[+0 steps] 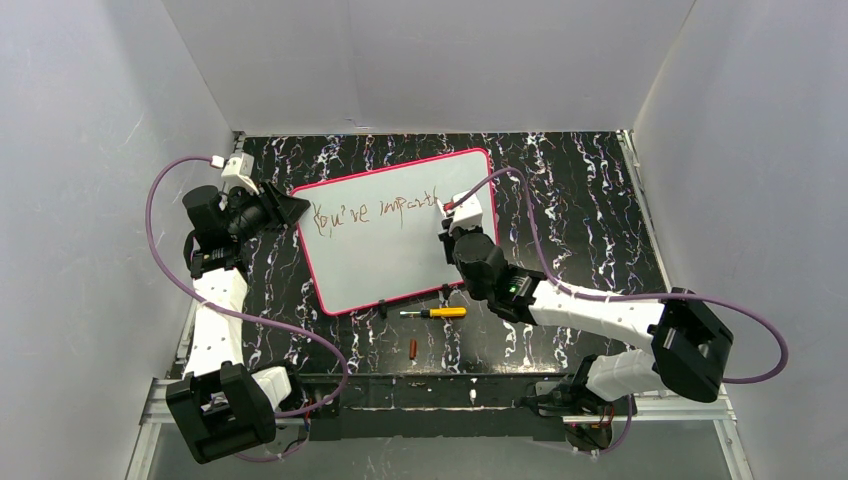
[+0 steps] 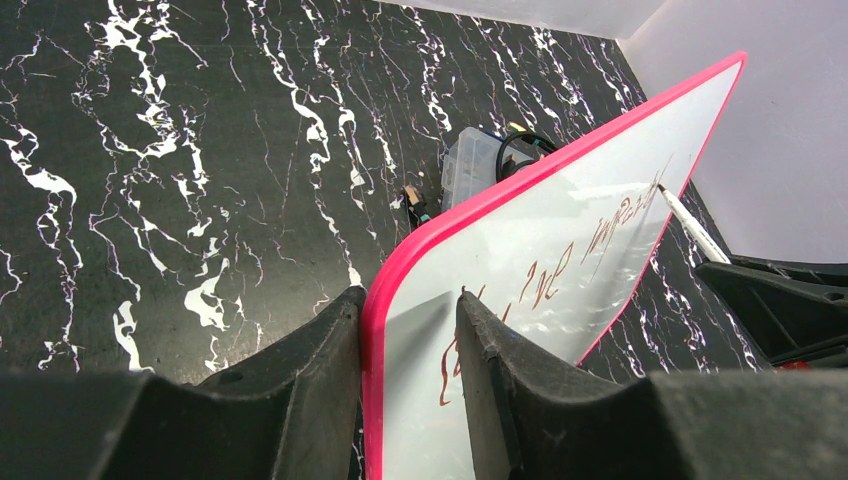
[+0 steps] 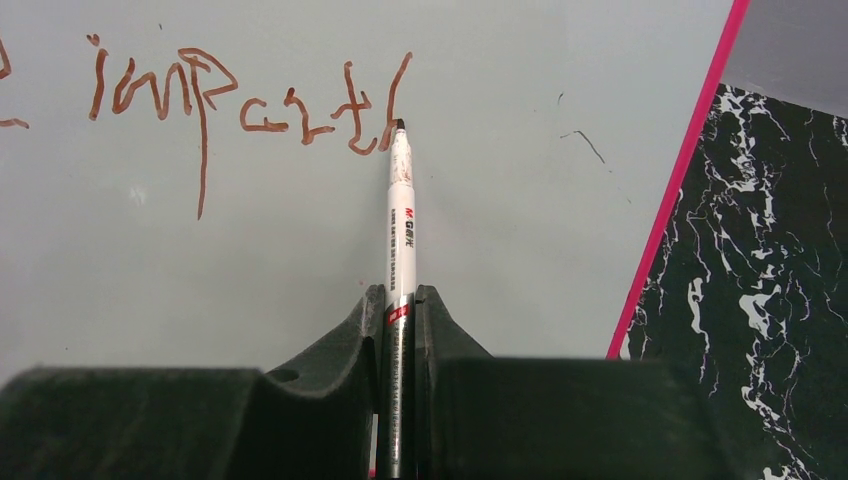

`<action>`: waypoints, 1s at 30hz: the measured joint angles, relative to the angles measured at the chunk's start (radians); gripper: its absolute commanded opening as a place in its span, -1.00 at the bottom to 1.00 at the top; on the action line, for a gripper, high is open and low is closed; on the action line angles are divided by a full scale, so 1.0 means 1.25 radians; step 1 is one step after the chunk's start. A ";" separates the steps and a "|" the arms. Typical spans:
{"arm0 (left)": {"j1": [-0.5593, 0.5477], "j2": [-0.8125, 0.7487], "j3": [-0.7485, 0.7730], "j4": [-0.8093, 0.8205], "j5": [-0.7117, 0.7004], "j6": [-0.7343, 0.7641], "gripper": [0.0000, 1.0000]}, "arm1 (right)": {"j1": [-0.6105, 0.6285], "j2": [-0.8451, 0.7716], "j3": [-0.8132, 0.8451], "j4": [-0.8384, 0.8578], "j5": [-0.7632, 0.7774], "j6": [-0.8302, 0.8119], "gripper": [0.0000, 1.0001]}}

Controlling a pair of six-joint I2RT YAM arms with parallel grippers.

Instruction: Write a sentence on the whiteboard

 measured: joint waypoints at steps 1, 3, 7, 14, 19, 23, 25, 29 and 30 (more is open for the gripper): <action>0.000 0.000 0.000 0.000 0.000 0.000 -0.27 | 0.000 0.001 0.000 0.001 0.005 -0.002 -0.97; 0.000 0.000 0.000 0.000 0.000 0.000 -0.27 | 0.000 0.001 0.000 0.002 0.014 -0.002 -0.97; 0.000 0.000 0.000 0.000 0.000 0.000 -0.27 | 0.000 0.001 0.000 0.001 0.023 -0.002 -0.97; 0.000 0.000 0.000 0.000 0.000 0.000 -0.27 | 0.000 0.001 0.000 -0.004 0.016 0.004 -0.97; 0.000 0.000 0.000 0.000 0.000 0.000 -0.27 | 0.000 -0.007 -0.003 -0.019 0.007 0.016 -0.97; 0.000 0.000 0.000 0.000 0.000 0.000 -0.27 | 0.000 -0.023 -0.013 -0.033 0.001 0.023 -0.97; 0.000 0.000 0.000 0.000 0.000 0.000 -0.27 | 0.000 -0.028 -0.013 -0.037 -0.001 0.023 -0.97; 0.000 0.000 0.000 0.000 0.000 0.000 -0.27 | 0.000 -0.048 -0.014 -0.040 -0.002 0.020 -0.97; 0.000 -0.001 0.000 0.000 0.000 0.000 -0.27 | 0.000 -0.055 -0.014 -0.038 -0.001 0.017 -0.97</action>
